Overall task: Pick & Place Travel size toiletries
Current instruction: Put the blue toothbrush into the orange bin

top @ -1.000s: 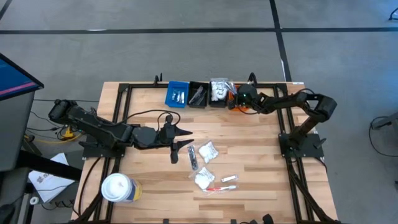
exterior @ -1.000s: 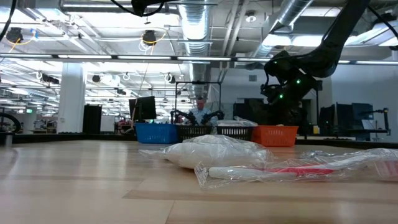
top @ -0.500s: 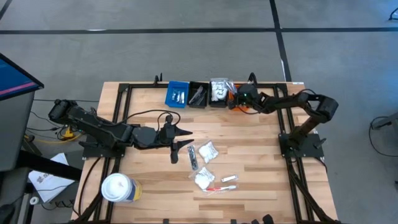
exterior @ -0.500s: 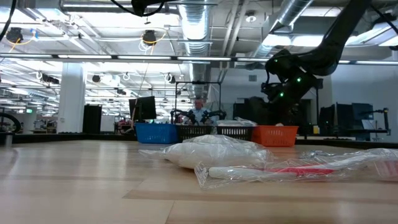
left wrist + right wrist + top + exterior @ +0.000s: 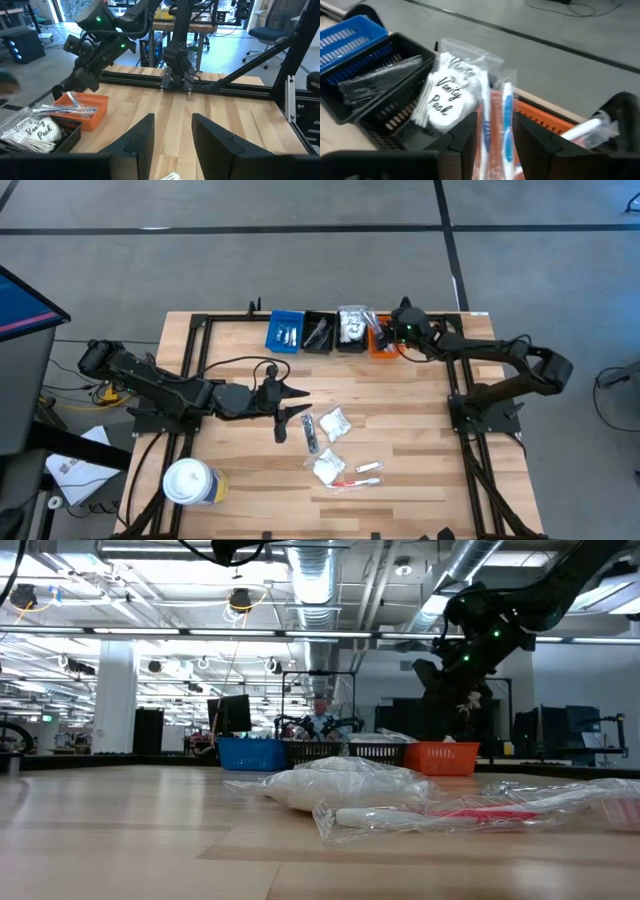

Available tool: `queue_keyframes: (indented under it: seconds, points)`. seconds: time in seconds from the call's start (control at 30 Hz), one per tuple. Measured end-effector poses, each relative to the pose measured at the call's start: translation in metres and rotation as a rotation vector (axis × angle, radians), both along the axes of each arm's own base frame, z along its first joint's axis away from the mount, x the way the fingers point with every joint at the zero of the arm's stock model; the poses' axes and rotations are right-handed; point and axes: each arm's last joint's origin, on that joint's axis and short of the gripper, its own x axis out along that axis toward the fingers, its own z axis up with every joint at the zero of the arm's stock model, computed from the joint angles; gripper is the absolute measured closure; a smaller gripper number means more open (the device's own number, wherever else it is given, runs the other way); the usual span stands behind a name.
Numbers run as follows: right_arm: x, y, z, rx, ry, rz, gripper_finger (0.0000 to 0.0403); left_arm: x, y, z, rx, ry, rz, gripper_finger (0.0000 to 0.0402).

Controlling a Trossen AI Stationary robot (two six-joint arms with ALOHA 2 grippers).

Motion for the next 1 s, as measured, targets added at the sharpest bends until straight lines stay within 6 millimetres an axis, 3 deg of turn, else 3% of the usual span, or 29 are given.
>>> queue_keyframes:
  seconds: [0.13, 0.23, 0.5, 0.77, 1.0]
  points:
    - [-0.004, -0.005, 0.001, -0.014, 0.005, -0.016, 0.03, 0.0, 0.0, 0.0, 0.0, 0.0, 0.0, 0.0279]
    - [0.001, -0.008, -0.003, 0.014, -0.021, 0.099, 0.0318, 0.0, 0.0, 0.0, -0.001, -0.003, 0.0, 0.0279]
    - [0.014, -0.031, -0.018, 0.151, -0.054, 0.258, 0.0397, 0.0, 0.0, 0.0, -0.005, -0.006, 0.001, 0.0279]
    - [0.024, -0.039, -0.03, 0.192, -0.029, 0.266, 0.0401, 0.0, 0.0, 0.0, -0.002, -0.005, 0.0, 0.0279]
    - [0.024, -0.039, -0.037, 0.158, 0.054, 0.146, 0.0401, 0.0, 0.0, 0.0, -0.002, -0.005, 0.0, 0.0279]
